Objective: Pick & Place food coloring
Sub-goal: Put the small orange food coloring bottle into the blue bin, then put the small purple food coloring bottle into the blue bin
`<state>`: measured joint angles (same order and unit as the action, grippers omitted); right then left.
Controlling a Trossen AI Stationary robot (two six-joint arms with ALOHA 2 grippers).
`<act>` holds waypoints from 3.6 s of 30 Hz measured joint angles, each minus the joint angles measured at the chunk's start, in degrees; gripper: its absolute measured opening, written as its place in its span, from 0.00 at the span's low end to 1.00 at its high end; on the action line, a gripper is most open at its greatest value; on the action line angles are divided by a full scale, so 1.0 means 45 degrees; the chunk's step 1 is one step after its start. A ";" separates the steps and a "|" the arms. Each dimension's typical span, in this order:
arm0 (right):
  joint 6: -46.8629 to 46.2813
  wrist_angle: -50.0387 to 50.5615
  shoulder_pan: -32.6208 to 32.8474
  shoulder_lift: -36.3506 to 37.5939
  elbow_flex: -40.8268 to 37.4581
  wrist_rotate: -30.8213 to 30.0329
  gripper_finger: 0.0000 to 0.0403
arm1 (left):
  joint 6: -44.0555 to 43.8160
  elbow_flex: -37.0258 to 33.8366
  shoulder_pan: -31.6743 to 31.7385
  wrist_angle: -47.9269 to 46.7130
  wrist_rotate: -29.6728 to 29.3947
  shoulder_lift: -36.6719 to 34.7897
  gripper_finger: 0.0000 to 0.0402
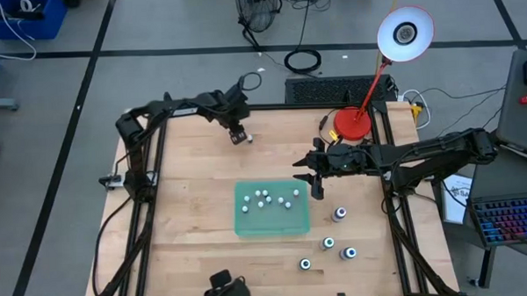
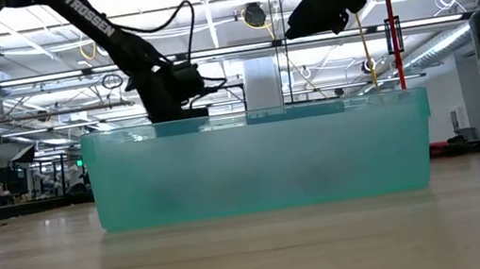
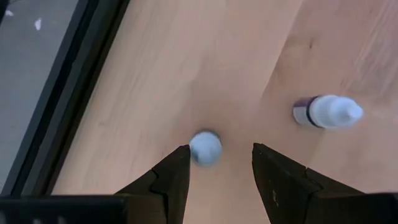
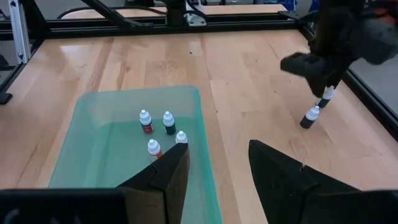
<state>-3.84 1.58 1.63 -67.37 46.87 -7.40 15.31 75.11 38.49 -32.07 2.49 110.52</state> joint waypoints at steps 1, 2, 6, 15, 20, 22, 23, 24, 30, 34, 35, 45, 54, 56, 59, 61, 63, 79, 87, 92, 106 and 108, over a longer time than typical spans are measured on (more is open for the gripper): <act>0.0000 0.0000 0.0000 0.0000 0.0000 0.0000 0.38 | 0.0009 0.0000 -0.0029 0.0141 -0.0065 0.0112 0.44; 0.0000 0.0000 0.0000 0.0000 0.0000 0.0000 0.38 | 0.0009 0.0000 -0.0050 0.0236 -0.0146 0.0198 0.44; 0.0000 -0.0005 0.0000 0.0000 0.0000 0.0000 0.38 | 0.0021 0.0000 -0.0076 0.0615 -0.0336 0.0333 0.44; -0.0005 -0.0010 0.0000 0.0000 0.0000 0.0000 0.38 | 0.0000 0.0000 0.0064 0.0517 -0.0803 0.0335 0.44; -0.0005 -0.0010 0.0000 0.0000 0.0000 0.0000 0.38 | 0.0007 0.0000 0.0070 0.0276 -0.0797 0.0335 0.38; -0.0005 -0.0010 0.0000 0.0000 0.0000 0.0000 0.38 | 0.0145 0.0000 0.0070 0.0328 -0.0701 0.0335 0.32; -0.0003 -0.0010 0.0000 0.0000 0.0000 0.0000 0.38 | 0.0211 0.0000 0.0070 0.0380 -0.0529 0.0335 0.28; -0.0004 -0.0010 -0.0002 0.0000 0.0000 0.0000 0.38 | 0.0276 0.0000 0.0070 0.0453 -0.0366 0.0335 0.23; -0.0005 -0.0010 0.0000 0.0000 -0.0002 0.0000 0.38 | 0.0524 0.0015 0.0078 0.0524 -0.0178 0.0335 0.13; -0.0092 -0.0010 0.0000 0.0000 -0.0005 0.0000 0.38 | 0.0584 0.0015 0.0053 0.0457 -0.0190 0.0312 0.13; -0.0092 -0.0008 0.0000 0.0000 0.0000 0.0000 0.38 | 0.0572 0.0015 -0.0016 0.0321 -0.0185 0.0236 0.13; -0.0097 -0.0005 -0.0003 0.0000 -0.0005 0.0000 0.38 | 0.0423 0.0019 -0.4018 -0.3869 -0.1055 -0.3011 0.13; -0.0098 -0.0005 0.0000 0.0000 -0.0005 0.0000 0.38 | -0.1151 0.0020 -1.0463 -0.3921 -0.2462 -0.3863 0.13; -0.0118 -0.0015 0.0000 0.0000 -0.0005 0.0000 0.38 | -0.1330 0.0019 -1.1232 -0.3057 -0.2576 -0.3568 0.13; -0.0339 -0.0061 -0.0001 0.0000 -0.0005 0.0000 0.38 | -0.1325 0.0019 -1.1904 -0.2184 -0.2276 -0.3030 0.13; -0.0477 -0.0072 -0.0005 0.0000 -0.0005 0.0005 0.38 | -0.1345 0.0023 -1.2019 -0.1862 -0.1901 -0.2575 0.13; -0.0700 -0.0097 0.0000 0.0000 -0.0005 0.0005 0.38 | -0.1445 0.0013 -1.1966 -0.1834 -0.1709 -0.2020 0.13; -0.1098 -0.0097 -0.0003 0.0000 -0.0005 0.0039 0.38 | -0.2151 0.0029 -1.1796 -0.1609 -0.0427 0.0006 0.20; -0.1094 -0.0089 -0.0003 0.0000 -0.0005 0.0044 0.38 | -0.2574 0.0000 -1.1796 -0.1899 -0.0607 -0.1314 0.53; -0.1008 0.0005 -0.0005 0.0000 -0.0010 0.0044 0.38 | -0.1942 0.0000 -1.1752 -0.2123 -0.2398 -0.2860 0.59; -0.0899 0.0102 -0.0005 0.0000 -0.0010 0.0039 0.38 | 0.0079 0.0024 -0.4403 -0.1753 -0.2183 -0.3370 0.57; -0.0847 0.0107 0.0000 0.0000 -0.0010 0.0036 0.38 | 0.0447 0.0019 -0.3612 -0.1377 -0.0789 -0.2991 0.57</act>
<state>-7.65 2.07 1.63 -67.37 46.83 -7.24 17.33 75.20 22.24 -38.26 -1.06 97.06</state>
